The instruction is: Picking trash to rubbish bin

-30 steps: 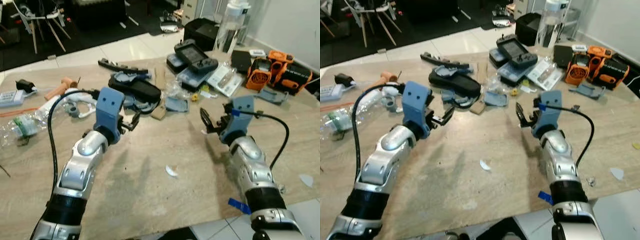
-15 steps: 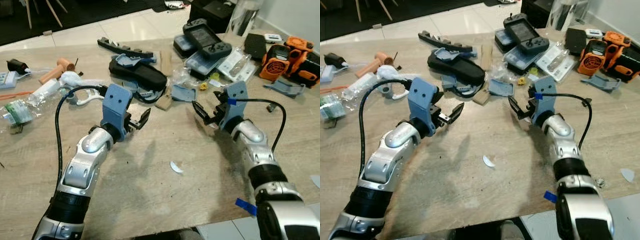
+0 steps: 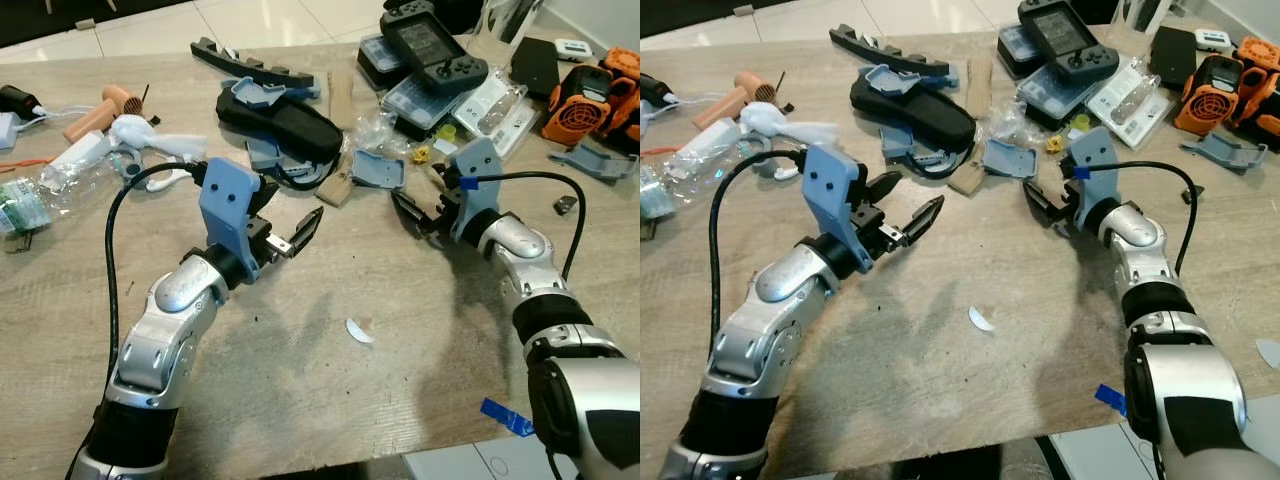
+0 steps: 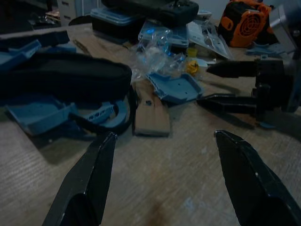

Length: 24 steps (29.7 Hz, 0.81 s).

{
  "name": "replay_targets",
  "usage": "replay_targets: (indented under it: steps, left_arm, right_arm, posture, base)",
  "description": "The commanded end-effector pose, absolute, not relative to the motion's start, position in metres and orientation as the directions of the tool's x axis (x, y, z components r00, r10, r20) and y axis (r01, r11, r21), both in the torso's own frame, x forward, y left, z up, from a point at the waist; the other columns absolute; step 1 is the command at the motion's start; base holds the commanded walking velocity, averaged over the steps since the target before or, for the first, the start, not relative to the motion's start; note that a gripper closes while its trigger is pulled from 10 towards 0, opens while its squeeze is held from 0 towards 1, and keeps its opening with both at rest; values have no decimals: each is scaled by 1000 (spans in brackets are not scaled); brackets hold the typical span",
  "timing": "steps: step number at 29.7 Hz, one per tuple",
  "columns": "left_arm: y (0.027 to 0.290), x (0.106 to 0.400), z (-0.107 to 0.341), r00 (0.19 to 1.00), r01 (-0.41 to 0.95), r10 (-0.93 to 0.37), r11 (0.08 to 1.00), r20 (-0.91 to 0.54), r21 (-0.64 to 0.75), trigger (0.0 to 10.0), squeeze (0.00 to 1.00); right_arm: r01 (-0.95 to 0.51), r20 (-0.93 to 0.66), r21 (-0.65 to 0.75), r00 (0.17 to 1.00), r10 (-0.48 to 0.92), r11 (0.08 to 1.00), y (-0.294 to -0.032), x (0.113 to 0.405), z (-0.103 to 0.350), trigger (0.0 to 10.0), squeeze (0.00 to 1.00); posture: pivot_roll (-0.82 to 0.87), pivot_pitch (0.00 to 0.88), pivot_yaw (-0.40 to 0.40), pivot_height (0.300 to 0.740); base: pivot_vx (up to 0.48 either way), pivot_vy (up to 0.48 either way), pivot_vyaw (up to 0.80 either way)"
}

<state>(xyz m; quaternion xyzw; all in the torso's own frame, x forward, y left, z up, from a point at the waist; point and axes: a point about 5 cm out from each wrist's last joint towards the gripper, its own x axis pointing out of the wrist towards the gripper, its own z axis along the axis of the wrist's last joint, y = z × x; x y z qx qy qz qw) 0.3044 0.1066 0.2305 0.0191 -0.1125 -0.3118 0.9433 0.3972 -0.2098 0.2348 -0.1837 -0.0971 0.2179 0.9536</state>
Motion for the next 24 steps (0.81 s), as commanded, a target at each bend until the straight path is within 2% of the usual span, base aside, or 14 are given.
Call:
replay_targets:
  steps: [1, 11, 12, 13, 14, 15, 24]
  left_arm:
    - [107, 298, 228, 768, 602, -610, 791, 193, 105, 10000, 0]
    - [104, 295, 229, 747, 631, -637, 769, 188, 102, 10000, 0]
    - [104, 295, 229, 747, 631, -638, 769, 187, 101, 10000, 0]
    - [104, 295, 229, 747, 631, -638, 769, 187, 101, 10000, 0]
    - [104, 294, 229, 746, 632, -639, 768, 186, 100, 10000, 0]
    - [104, 294, 229, 745, 634, -641, 767, 185, 99, 10000, 0]
    - [103, 295, 229, 742, 638, -644, 764, 187, 98, 10000, 0]
  right_arm:
    - [-411, 10, -386, 893, 450, 826, -216, 395, 216, 10000, 0]
    - [-477, -15, -339, 864, 503, 811, -212, 395, 214, 10000, 0]
    - [-501, -14, -313, 852, 523, 807, -210, 395, 213, 9412, 0]
    - [-501, -14, -313, 852, 523, 807, -210, 395, 213, 9412, 0]
    - [-507, -15, -310, 848, 529, 804, -209, 395, 213, 2902, 0]
    - [-511, -15, -307, 846, 533, 803, -209, 395, 213, 0, 0]
    - [-510, -13, -305, 847, 531, 804, -209, 395, 214, 0, 0]
  posture:
    - [75, 406, 19, 740]
    - [78, 407, 18, 740]
    - [79, 406, 18, 740]
    - [79, 406, 18, 740]
    - [79, 407, 19, 740]
    - [79, 404, 19, 740]
    - [77, 401, 18, 740]
  base:
    - [0, 0, 0]
    - [0, 0, 0]
    - [0, 0, 0]
    - [0, 0, 0]
    - [0, 0, 0]
    - [0, 0, 0]
    - [0, 0, 0]
